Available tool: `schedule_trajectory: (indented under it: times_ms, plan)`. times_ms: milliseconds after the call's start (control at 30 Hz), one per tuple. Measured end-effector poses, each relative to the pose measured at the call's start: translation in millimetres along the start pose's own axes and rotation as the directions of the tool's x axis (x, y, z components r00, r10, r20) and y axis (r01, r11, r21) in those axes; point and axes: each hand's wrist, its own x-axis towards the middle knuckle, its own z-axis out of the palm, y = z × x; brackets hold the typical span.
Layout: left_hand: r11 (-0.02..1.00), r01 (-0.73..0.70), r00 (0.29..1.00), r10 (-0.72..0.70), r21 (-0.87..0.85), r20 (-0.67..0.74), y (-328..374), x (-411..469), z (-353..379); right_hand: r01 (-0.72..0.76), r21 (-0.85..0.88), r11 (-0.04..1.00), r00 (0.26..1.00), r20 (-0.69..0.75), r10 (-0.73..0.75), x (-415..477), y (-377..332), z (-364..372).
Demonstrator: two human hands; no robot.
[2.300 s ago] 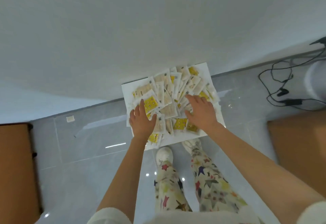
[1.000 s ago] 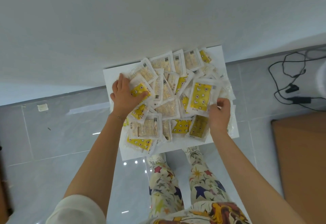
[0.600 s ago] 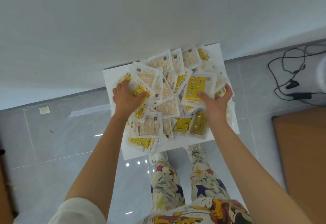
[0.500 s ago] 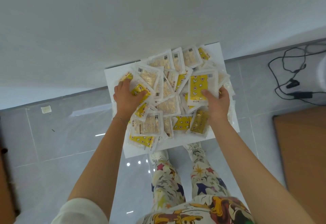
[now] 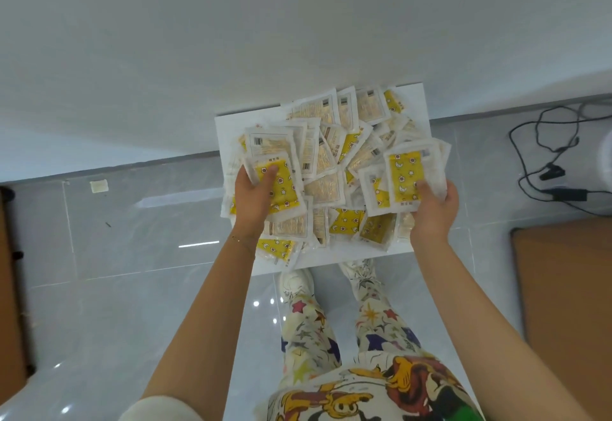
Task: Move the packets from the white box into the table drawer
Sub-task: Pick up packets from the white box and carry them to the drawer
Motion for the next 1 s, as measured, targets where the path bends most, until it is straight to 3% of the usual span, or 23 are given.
schedule_trajectory:
  times_ms: [200, 400, 567, 867, 1000]
  plan:
    - [0.942, 0.111, 0.994, -0.100, -0.318, 0.051, 10, -46, -5, -0.073, -0.035, 0.997, 0.959, 0.271, 0.079, -35, -17, 6]
    - [0.854, 0.157, 0.983, -0.185, -0.496, -0.008, 48, -101, -31, -0.100, -0.174, 0.980, 0.835, 0.521, 0.178, -101, -59, 25]
    - [0.860, 0.076, 0.987, -0.136, -0.505, -0.082, 80, -151, -58, 0.094, -0.312, 0.945, 0.751, 0.646, 0.138, -148, -100, 29]
    - [0.855, -0.067, 0.934, -0.129, -0.515, -0.334, 89, -248, -109, 0.549, -0.360, 0.754, 0.423, 0.898, 0.121, -239, -137, 30]
    - [0.832, -0.099, 0.886, -0.176, -0.545, -0.430, 77, -299, -142, 0.648, -0.340, 0.682, 0.328, 0.932, 0.153, -297, -121, 37]
